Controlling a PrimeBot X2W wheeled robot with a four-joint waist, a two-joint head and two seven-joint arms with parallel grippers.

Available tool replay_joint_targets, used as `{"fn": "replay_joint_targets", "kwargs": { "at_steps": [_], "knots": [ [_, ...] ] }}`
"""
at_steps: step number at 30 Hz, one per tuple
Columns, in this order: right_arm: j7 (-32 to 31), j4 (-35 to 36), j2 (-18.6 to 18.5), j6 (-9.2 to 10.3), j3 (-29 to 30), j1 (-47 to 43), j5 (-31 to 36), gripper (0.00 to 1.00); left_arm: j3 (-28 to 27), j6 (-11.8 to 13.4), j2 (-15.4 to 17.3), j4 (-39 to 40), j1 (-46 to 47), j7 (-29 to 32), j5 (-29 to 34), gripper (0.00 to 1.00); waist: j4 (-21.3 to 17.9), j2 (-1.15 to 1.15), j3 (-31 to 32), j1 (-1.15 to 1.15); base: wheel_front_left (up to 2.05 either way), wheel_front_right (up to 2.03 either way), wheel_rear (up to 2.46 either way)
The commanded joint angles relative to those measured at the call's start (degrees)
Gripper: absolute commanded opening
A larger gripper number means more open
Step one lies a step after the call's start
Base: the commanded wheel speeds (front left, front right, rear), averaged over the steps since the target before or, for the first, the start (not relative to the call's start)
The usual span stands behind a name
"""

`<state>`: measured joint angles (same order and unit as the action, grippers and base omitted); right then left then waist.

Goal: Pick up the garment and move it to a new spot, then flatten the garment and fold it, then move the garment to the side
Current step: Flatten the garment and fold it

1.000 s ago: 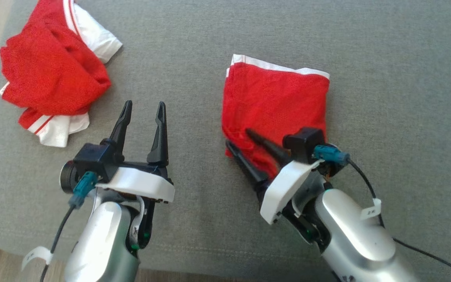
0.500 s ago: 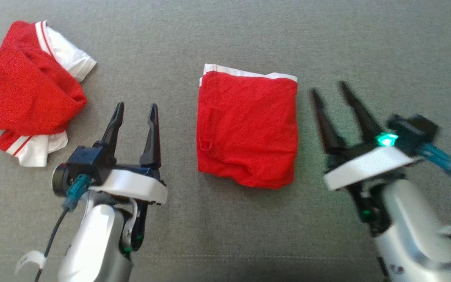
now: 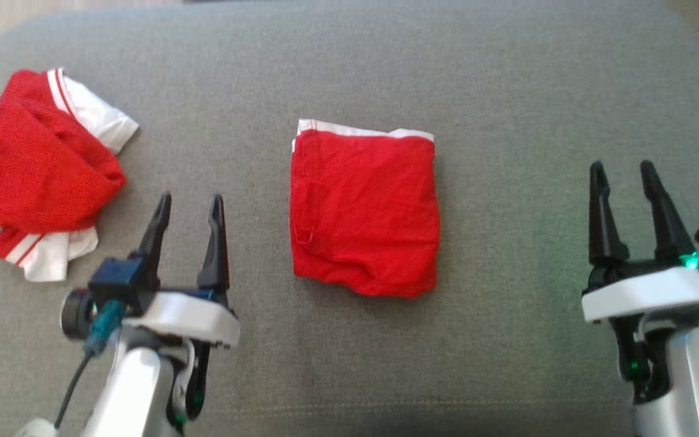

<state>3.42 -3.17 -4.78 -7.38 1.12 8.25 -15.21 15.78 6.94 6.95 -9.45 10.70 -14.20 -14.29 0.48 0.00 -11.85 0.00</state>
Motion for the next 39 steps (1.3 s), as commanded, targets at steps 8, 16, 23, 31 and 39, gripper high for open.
{"fn": "replay_joint_targets", "kwargs": {
  "at_steps": [8, 16, 23, 31, 39],
  "knots": [
    [-3.6, 6.9, 0.5, -0.11, -2.4, -6.2, 2.5, 1.0, -1.6, 0.6, 2.6, 2.6, -3.8, 1.5, -0.3, 1.0, -0.9, 0.0, 6.2, 0.0, 0.0, 0.0, 0.0],
    [-6.3, 9.3, 0.5, -0.11, -3.4, -10.8, 3.0, 1.0, -0.9, 0.7, 2.8, 2.7, -7.0, 2.7, -1.2, 1.0, -0.8, 0.0, 10.3, 0.0, 0.0, 0.0, 0.0],
    [-7.4, 10.5, 0.7, -0.11, -3.6, -13.1, 2.8, 1.0, -0.7, 1.1, 3.4, 2.8, -9.1, 3.2, -1.5, 1.0, -0.8, 0.0, 12.3, 0.0, 0.0, 0.0, 0.0],
    [-8.0, 11.4, 0.9, -0.11, -3.5, -13.7, 3.2, 1.0, -0.2, 1.5, 4.0, 3.6, -9.8, 3.8, -1.4, 1.0, -0.4, 0.0, 12.8, 0.0, 0.0, 0.0, 0.0],
    [-8.2, 11.4, 1.1, -0.11, -3.8, -13.4, 3.1, 1.0, -0.1, 2.1, 4.3, 4.1, -9.6, 3.6, -1.2, 1.0, -0.1, 0.0, 12.4, 0.0, 0.0, 0.0, 0.0]
  ]
}}
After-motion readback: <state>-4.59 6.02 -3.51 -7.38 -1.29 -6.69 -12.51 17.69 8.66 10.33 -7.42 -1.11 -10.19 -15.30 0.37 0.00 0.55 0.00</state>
